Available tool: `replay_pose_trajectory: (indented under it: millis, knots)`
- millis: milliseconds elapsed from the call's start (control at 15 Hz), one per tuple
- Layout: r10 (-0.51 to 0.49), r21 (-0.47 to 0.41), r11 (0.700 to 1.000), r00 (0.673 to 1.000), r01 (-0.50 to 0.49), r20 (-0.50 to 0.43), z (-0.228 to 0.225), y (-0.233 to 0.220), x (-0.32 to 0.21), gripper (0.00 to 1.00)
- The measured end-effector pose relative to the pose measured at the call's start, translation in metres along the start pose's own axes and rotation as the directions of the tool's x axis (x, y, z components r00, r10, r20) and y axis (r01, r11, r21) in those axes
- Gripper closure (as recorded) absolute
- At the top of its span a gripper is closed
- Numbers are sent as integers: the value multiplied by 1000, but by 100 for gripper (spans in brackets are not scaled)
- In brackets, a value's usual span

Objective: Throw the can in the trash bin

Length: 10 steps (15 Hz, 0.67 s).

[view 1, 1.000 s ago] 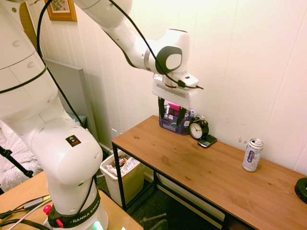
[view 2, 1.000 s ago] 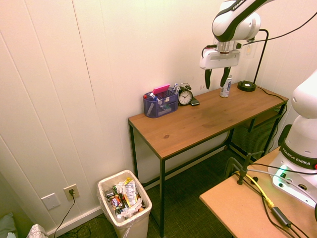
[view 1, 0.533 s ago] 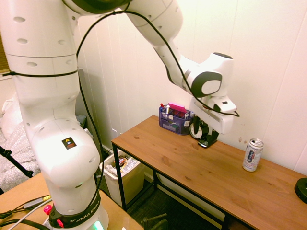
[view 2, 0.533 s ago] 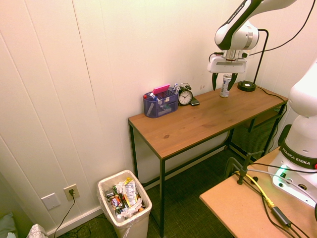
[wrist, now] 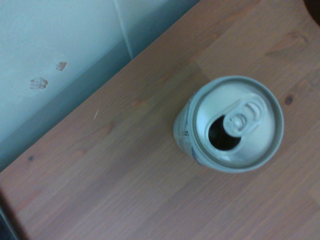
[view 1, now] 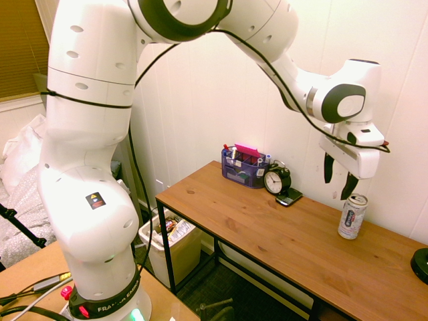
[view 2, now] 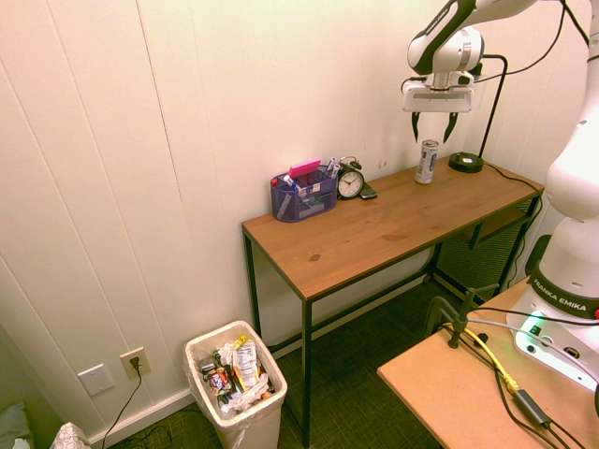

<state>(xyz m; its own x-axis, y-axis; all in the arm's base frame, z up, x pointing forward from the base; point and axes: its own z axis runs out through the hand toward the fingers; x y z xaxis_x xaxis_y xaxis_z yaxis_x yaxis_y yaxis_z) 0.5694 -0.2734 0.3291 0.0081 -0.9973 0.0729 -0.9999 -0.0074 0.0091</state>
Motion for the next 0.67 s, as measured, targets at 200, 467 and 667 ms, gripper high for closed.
replay_pose_trajectory:
  millis: [200, 467, 667]
  knots:
    - [12, -66, 998, 1000, -11, 6, 32, -20, 5, 0]
    - [39, -97, 995, 999, -38, 13, 76, -27, 16, 100]
    - [60, -74, 995, 998, -60, -5, 80, -29, 21, 100]
